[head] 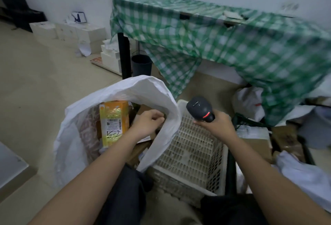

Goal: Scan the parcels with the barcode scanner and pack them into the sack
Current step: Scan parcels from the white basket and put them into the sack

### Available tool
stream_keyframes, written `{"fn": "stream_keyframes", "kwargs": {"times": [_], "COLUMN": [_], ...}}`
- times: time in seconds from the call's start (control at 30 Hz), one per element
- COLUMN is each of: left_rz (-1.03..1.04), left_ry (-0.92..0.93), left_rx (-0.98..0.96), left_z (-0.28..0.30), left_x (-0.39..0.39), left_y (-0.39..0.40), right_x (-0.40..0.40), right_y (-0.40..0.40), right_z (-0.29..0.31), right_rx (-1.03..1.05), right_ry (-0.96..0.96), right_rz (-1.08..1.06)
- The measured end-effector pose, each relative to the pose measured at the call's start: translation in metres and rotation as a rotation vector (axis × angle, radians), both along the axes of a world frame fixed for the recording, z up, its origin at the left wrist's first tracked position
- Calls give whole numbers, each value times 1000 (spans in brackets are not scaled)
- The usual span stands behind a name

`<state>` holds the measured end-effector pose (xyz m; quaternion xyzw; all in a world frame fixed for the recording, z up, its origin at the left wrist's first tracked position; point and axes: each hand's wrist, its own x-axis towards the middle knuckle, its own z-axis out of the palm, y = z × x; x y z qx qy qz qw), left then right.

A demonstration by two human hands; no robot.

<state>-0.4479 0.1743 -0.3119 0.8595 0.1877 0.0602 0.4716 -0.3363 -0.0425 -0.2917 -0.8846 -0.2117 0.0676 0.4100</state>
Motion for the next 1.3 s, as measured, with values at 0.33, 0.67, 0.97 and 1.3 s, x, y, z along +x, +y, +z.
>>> {"fn": "stream_keyframes", "kwargs": {"times": [0.33,0.67,0.97,1.3], "left_rz": [-251,-505,-928,-904], "left_ry": [14,200,382,294], "left_rx": [-123,-57,378,181], "left_z": [32,-52,-124,-117], "left_x": [37,104,123,114], "left_y": [-144,-254,-320,-311], "right_x": [-1,42,46,35], "right_y": [-153,-250,-259,-264], "right_z": [46,-19,-54,-58], "right_rx": [-328,-288,-301,-216], "right_ry": [-280,-108,-74,-43], "right_rz": [-48,-174,-153,-201]}}
